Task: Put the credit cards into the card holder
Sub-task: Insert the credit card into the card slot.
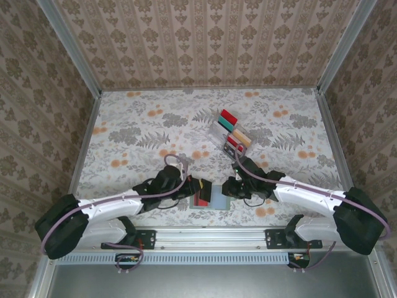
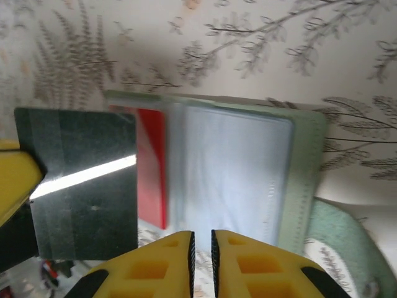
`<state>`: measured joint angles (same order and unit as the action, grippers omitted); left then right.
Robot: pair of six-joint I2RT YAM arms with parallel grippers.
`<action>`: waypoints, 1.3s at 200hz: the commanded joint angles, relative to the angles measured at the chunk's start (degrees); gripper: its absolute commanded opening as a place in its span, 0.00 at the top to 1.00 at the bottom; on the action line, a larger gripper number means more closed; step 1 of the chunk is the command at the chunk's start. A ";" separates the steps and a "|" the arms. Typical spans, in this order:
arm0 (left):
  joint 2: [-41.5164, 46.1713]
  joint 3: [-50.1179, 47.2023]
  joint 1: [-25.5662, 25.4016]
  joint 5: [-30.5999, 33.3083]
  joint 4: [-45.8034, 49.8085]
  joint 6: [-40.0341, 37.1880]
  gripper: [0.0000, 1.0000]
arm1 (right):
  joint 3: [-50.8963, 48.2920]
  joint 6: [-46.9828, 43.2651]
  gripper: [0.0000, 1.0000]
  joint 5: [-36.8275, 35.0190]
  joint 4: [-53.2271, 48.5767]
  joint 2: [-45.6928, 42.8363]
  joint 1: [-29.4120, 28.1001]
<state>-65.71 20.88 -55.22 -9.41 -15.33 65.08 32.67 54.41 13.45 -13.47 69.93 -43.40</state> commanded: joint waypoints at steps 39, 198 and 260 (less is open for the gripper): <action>-1.33 -2.51 -4.77 9.95 -6.82 -0.90 1.00 | -3.44 0.61 0.84 -4.41 2.58 2.75 -0.21; -10.93 -5.15 -8.14 13.24 -14.43 1.55 1.00 | -5.95 1.31 0.85 -5.19 6.44 9.34 -0.34; -9.73 -4.74 -8.84 15.30 -11.40 1.80 1.00 | -5.43 1.31 0.84 -4.94 6.62 11.71 -0.41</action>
<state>-75.50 16.84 -63.35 3.99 -28.73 66.00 28.23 54.72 10.74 -3.44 78.78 -43.40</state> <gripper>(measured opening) 0.047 0.159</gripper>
